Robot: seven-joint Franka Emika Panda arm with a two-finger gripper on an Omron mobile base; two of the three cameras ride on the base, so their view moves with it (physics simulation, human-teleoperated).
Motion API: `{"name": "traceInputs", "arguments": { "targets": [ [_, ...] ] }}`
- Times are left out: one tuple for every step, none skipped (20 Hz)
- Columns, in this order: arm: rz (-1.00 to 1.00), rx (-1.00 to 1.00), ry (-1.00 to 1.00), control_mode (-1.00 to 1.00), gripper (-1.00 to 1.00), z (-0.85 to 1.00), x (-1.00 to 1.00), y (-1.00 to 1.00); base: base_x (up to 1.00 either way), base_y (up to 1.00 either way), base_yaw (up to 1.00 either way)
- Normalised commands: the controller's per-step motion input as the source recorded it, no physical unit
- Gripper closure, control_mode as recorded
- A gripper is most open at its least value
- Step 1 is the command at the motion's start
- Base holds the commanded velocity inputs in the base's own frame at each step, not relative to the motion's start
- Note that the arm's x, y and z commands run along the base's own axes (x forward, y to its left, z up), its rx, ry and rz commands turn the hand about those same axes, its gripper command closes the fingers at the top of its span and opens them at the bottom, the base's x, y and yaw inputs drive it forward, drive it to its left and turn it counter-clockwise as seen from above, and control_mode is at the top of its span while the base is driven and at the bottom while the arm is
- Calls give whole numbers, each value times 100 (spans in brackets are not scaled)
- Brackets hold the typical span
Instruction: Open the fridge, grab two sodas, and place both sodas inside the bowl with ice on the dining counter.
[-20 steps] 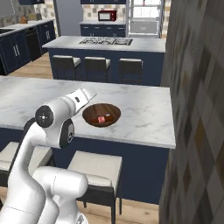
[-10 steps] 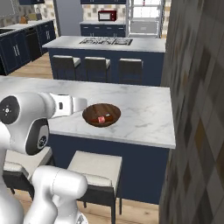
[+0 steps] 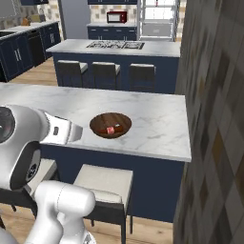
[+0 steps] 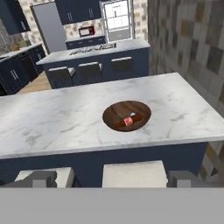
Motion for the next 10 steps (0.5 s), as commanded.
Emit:
{"name": "traceInputs", "arguments": {
  "targets": [
    [0, -10, 0, -100, -100, -14, -11, 65, 0, 0, 0],
    [0, -10, 0, -100, -100, -13, -11, 62, 0, 0, 0],
    [-1, -10, 0, -100, -100, -7, -11, 49, 0, 0, 0],
    [-1, -5, 0, -100, -100, -4, -11, 25, 0, 0, 0],
    [0, -3, 0, -100, -100, 0, -6, 12, 0, 0, 0],
    [0, 0, 0, -100, -100, 0, 0, 4, 0, 0, 0],
    [0, 0, 0, -100, -100, 0, 0, 0, 0, 0, 0],
    [0, 0, 0, -100, -100, 0, 0, 0, 0, 0, 0],
    [0, 0, 0, -100, -100, -4, -7, 0, 0, 0, 0],
    [0, -1, -9, -100, -100, -13, -52, 11, 0, 0, 0]
  ]
}}
